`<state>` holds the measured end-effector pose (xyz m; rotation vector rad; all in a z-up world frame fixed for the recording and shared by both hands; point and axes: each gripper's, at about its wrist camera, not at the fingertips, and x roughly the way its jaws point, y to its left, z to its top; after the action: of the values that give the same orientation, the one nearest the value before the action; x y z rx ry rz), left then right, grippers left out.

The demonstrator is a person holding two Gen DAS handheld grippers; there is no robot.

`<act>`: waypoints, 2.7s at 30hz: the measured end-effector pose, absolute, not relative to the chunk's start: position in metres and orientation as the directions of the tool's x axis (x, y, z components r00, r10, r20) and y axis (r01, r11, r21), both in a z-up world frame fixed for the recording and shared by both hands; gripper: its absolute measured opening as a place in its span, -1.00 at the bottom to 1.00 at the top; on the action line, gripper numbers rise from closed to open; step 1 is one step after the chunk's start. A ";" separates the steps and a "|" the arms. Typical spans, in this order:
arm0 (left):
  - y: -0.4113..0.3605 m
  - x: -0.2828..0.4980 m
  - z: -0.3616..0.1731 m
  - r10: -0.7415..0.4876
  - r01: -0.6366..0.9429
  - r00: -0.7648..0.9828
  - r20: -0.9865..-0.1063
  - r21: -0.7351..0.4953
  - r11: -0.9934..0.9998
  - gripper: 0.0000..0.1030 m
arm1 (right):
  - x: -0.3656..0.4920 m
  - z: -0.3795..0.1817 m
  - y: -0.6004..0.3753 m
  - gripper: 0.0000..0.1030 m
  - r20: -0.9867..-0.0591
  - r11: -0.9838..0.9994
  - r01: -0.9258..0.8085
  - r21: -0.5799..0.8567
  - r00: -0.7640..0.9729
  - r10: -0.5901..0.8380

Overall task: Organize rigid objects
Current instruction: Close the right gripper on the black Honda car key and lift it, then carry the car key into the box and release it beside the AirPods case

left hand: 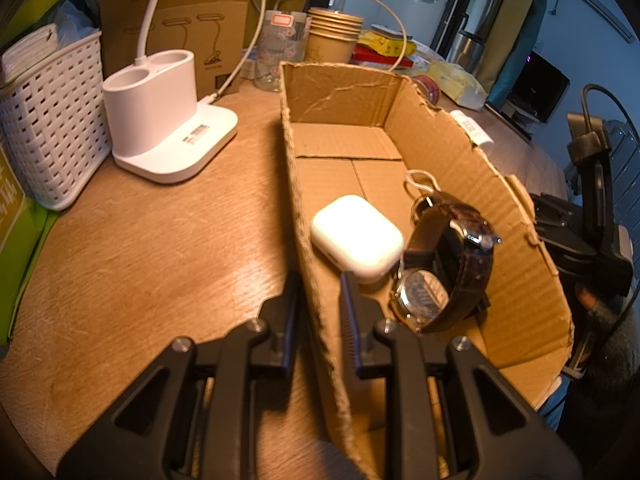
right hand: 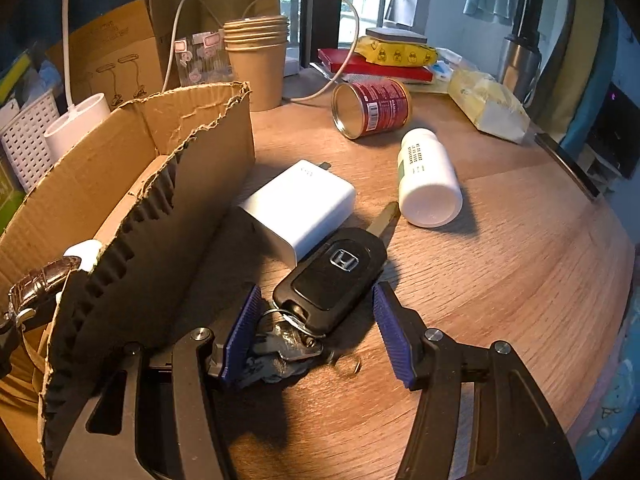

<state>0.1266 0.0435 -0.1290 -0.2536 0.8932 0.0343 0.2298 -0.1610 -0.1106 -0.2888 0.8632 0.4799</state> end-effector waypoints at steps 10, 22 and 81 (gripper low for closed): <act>0.043 0.127 -0.129 -0.076 -0.135 0.628 -0.774 -0.204 0.970 -0.58 | 0.219 -0.109 -0.173 -0.20 -0.767 0.854 -0.516 -0.066 0.574 0.288; 0.044 0.127 -0.129 -0.076 -0.135 0.628 -0.774 -0.204 0.970 -0.58 | 0.203 -0.107 -0.192 -0.22 -0.780 0.847 -0.527 -0.066 0.557 0.285; 0.044 0.127 -0.129 -0.077 -0.135 0.628 -0.775 -0.205 0.969 -0.58 | 0.171 -0.002 -0.166 -0.26 -0.584 0.784 -0.611 -0.114 0.680 0.444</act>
<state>0.1272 0.0441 -0.1289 -0.2544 0.8940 0.0335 0.1710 -0.1657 -0.0022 -0.3134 0.5661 0.6031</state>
